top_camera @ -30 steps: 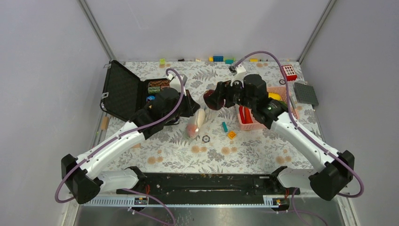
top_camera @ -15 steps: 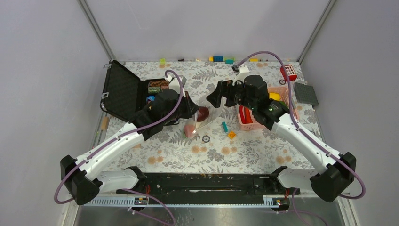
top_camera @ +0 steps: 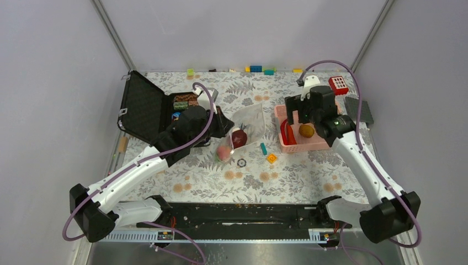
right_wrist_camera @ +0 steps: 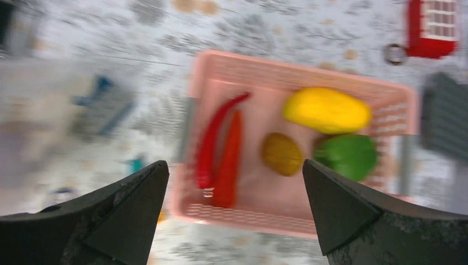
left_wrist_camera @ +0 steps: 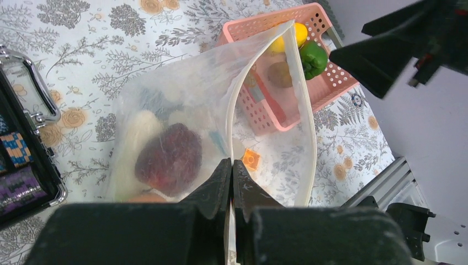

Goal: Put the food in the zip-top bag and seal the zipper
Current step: Pick up the fake fruit from the bin.

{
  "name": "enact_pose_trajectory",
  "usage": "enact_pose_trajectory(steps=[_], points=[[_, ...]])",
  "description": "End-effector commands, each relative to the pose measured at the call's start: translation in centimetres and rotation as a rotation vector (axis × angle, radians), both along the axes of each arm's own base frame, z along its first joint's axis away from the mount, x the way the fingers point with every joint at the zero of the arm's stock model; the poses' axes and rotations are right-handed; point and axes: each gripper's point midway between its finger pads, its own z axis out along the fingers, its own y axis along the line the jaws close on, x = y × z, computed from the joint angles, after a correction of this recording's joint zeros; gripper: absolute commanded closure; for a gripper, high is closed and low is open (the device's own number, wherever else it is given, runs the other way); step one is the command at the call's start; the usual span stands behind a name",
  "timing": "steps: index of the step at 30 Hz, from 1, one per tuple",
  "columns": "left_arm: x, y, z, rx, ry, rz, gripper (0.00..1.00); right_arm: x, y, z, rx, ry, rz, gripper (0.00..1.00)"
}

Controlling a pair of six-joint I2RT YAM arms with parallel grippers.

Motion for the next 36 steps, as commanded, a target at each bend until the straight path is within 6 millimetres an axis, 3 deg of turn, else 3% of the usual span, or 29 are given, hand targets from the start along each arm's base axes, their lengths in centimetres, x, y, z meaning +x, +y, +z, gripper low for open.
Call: enact_pose_trajectory(steps=[1,4,8,17,22,31,36], points=[[0.6,-0.6,2.8,-0.051,-0.115,-0.028,1.0,2.4,-6.6,-3.4,-0.442,0.038,0.163,0.0],[0.8,-0.5,2.2,-0.037,-0.122,-0.025,1.0,3.9,-9.2,-5.2,-0.557,0.102,0.254,0.0],[1.0,-0.4,2.1,-0.025,-0.139,-0.024,1.0,5.1,-10.7,-8.1,-0.684,0.203,0.371,0.0],[1.5,-0.5,0.7,0.009,-0.122,-0.02,1.0,8.7,-11.1,-10.8,-0.92,0.214,0.627,0.06],[1.9,-0.3,0.1,0.03,-0.113,-0.002,1.0,9.6,-12.4,-13.0,-1.092,0.261,0.742,0.06],[2.8,-0.9,-1.6,0.061,-0.061,-0.001,1.0,11.1,-12.1,-15.1,-1.223,0.227,0.861,0.07],[3.3,-0.6,-2.0,0.08,-0.044,0.02,1.0,10.8,-11.4,-16.8,-1.251,0.24,0.963,0.1]])
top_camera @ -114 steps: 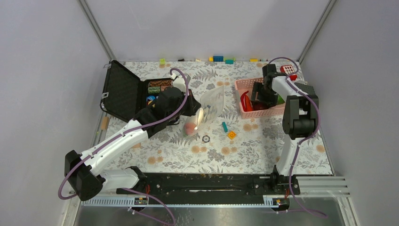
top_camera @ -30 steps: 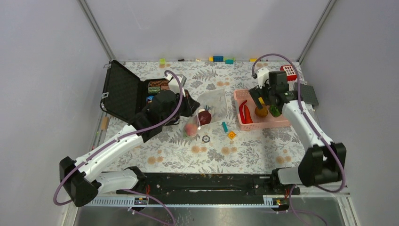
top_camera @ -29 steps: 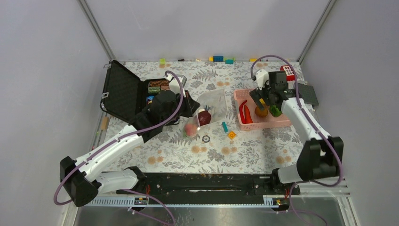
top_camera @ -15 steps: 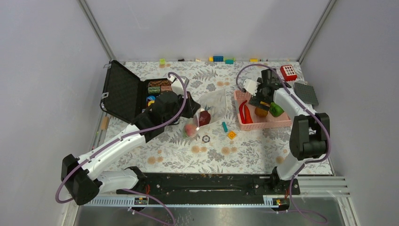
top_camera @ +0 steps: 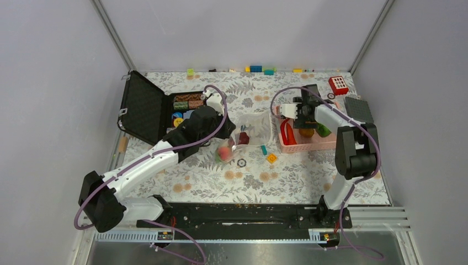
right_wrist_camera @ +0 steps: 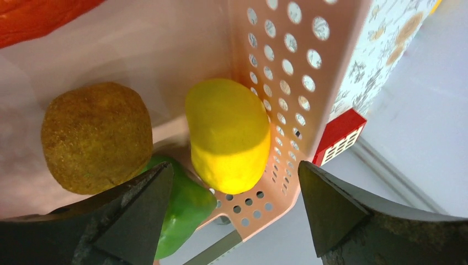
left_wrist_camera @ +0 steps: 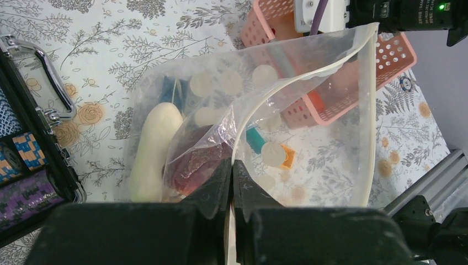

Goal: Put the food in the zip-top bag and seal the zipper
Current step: Pick up the fake fruit from the bin.

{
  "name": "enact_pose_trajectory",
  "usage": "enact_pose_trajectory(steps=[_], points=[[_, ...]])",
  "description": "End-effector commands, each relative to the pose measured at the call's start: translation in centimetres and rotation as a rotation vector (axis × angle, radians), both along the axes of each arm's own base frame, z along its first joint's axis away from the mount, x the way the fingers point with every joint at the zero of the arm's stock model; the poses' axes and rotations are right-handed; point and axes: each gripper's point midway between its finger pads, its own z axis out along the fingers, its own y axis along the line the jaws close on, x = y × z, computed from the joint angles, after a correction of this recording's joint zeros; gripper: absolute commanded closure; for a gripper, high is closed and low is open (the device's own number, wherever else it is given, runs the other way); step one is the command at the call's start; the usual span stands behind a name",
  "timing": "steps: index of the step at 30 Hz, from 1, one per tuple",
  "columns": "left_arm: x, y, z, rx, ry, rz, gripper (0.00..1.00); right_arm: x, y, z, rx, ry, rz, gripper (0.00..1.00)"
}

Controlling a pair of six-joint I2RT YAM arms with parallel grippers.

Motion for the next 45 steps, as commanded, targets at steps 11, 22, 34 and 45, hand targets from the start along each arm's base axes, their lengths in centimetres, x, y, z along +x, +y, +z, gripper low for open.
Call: enact_pose_trajectory(steps=[11,22,34,45], points=[[1.6,0.6,3.1,-0.038,-0.068,0.051,1.0,0.1,0.3,-4.6,-0.104,0.104,0.087,0.19],[1.8,0.5,2.7,-0.033,-0.057,0.051,1.0,0.7,-0.3,-3.6,-0.134,0.073,0.065,0.4],[1.7,0.6,2.8,-0.039,-0.054,0.054,1.0,1.2,-1.2,-1.2,-0.192,-0.024,0.051,0.76],[1.3,0.5,3.1,-0.062,-0.048,0.039,1.0,-0.2,-0.2,2.9,-0.165,-0.11,0.083,0.87]])
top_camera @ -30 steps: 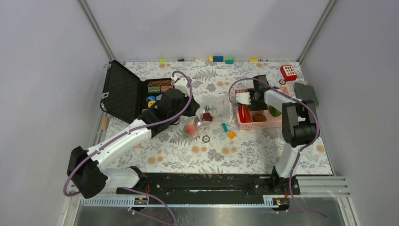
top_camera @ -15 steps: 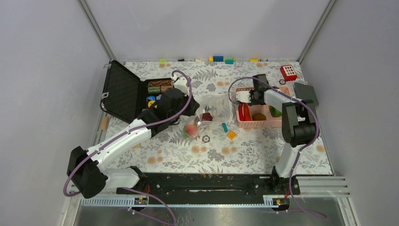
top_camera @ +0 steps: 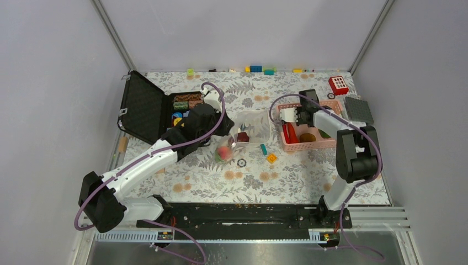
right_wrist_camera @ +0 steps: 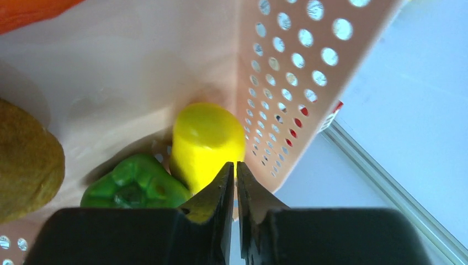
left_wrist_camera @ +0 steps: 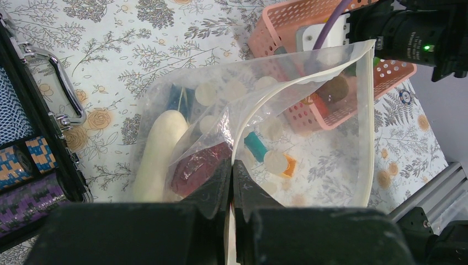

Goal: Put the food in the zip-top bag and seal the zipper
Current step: Pick up the fake fruit from the bin.

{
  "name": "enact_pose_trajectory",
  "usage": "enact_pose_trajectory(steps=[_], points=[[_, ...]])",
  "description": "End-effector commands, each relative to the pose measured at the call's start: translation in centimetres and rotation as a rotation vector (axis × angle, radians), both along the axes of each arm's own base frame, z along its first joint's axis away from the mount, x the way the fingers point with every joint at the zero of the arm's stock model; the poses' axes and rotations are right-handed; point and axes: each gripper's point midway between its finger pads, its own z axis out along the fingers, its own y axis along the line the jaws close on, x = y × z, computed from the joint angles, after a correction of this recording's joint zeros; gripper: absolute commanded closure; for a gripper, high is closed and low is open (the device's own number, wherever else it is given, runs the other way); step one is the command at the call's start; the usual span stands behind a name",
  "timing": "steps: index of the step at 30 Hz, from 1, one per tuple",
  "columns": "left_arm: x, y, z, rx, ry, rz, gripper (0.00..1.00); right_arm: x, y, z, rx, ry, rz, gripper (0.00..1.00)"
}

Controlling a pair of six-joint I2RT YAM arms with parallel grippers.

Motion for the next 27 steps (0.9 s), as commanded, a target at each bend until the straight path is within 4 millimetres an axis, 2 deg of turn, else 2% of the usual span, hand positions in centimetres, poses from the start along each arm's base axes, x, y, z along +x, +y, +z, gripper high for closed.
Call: enact_pose_trajectory(steps=[1,3,4,6,7,12,17,23,27], points=[[0.4,-0.1,2.5,-0.053,-0.045,0.004,1.0,-0.6,0.7,3.5,0.002,-0.053,0.019,0.87],[0.3,-0.1,2.5,-0.054,-0.047,0.006,1.0,-0.8,0.8,3.6,0.009,-0.053,0.017,0.86],[0.3,0.0,2.5,-0.053,-0.048,0.006,1.0,-1.0,0.7,3.6,0.009,-0.039,0.016,0.81],[0.3,0.1,2.5,-0.05,-0.049,0.009,1.0,-1.7,0.5,3.2,0.01,0.012,0.002,0.53],[0.3,0.1,2.6,-0.05,-0.051,0.011,1.0,-1.9,0.3,2.8,0.009,0.033,-0.008,0.45],[0.6,0.4,2.3,-0.031,-0.052,0.027,1.0,-3.0,-1.3,1.7,-0.019,0.091,-0.029,0.31],[0.9,0.0,2.3,-0.035,-0.05,0.017,1.0,-2.5,-2.3,1.4,-0.006,0.098,-0.043,0.27],[1.2,-0.3,2.1,-0.034,-0.037,0.007,1.0,-1.6,-2.8,-0.6,-0.001,0.131,-0.061,0.27],[1.5,-0.6,2.0,-0.034,-0.033,0.004,1.0,0.2,-2.4,-1.3,0.017,0.083,-0.037,0.26]])
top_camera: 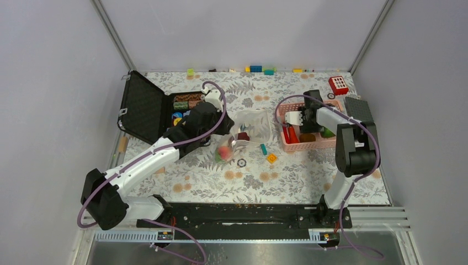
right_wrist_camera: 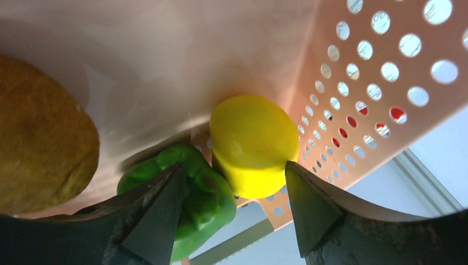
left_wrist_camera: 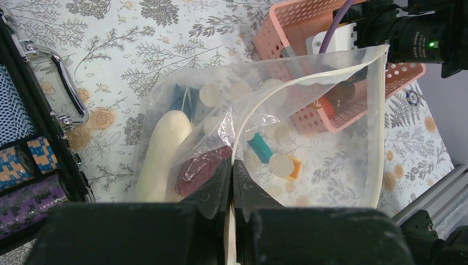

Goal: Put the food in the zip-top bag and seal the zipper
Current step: Pick up the fake fruit from the bin.

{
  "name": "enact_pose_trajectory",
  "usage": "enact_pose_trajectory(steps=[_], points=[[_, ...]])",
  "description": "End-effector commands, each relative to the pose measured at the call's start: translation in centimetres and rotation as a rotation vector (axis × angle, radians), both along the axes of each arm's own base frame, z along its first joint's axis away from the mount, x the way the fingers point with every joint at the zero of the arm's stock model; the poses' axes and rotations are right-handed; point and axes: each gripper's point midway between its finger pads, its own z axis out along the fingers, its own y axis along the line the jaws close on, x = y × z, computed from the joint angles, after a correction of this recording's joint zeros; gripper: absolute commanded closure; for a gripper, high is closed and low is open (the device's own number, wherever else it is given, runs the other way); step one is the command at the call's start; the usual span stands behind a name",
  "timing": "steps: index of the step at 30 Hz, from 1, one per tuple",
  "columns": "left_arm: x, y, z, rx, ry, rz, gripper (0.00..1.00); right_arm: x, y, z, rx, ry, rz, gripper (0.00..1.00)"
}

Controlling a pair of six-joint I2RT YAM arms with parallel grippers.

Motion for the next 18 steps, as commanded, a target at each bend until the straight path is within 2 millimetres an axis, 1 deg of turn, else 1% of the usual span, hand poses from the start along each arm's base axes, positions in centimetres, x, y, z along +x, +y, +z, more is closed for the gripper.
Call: enact_pose_trajectory(steps=[1,4,11,16,18], points=[[1.1,-0.7,2.6,-0.044,-0.046,-0.005,1.0,2.8,0.6,0.3,0.022,-0.068,0.035,0.26],[1.2,-0.9,2.3,-0.037,-0.037,-0.005,1.0,3.4,0.6,-0.4,0.018,-0.057,0.034,0.27],[1.7,-1.1,2.0,-0.027,-0.025,0.0,1.0,4.0,0.5,-0.1,0.027,-0.071,0.004,0.27],[1.9,-1.0,1.7,-0.017,-0.015,0.009,1.0,4.4,0.4,-0.2,0.025,-0.07,-0.036,0.3],[1.9,-0.8,1.7,-0.013,-0.015,0.014,1.0,4.7,-0.1,-0.1,0.0,-0.075,-0.057,0.33]])
